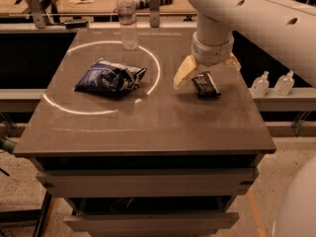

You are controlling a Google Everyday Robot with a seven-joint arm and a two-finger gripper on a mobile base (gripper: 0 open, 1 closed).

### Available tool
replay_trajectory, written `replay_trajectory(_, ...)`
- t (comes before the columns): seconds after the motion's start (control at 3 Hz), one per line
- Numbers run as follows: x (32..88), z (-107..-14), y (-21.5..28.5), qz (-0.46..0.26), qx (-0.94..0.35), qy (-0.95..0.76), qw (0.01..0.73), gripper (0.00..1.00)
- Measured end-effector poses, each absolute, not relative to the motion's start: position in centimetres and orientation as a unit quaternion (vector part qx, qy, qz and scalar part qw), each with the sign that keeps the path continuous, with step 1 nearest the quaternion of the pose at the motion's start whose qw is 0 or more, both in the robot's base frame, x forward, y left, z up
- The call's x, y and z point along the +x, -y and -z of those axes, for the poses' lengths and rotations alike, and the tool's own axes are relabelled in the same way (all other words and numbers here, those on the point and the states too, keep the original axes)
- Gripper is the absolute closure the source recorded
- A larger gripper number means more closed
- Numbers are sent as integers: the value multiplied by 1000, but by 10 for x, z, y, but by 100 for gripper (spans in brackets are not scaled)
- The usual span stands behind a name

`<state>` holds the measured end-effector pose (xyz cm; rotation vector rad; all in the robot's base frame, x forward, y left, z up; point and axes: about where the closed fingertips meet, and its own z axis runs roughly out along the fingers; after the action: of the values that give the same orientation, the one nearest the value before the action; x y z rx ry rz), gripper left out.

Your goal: Pick rxbar chocolate

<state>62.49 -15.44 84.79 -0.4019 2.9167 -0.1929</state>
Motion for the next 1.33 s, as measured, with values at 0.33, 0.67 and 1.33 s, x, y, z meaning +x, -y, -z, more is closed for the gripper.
replay_trajectory(0.33, 623, -842, 153, 49, -121, -988, 87, 0)
replay_trajectory(0.67, 626, -836, 154, 41, -100, -991, 84, 0)
replay_trajectory(1.33, 641, -818, 159, 30, -59, -995, 77, 0)
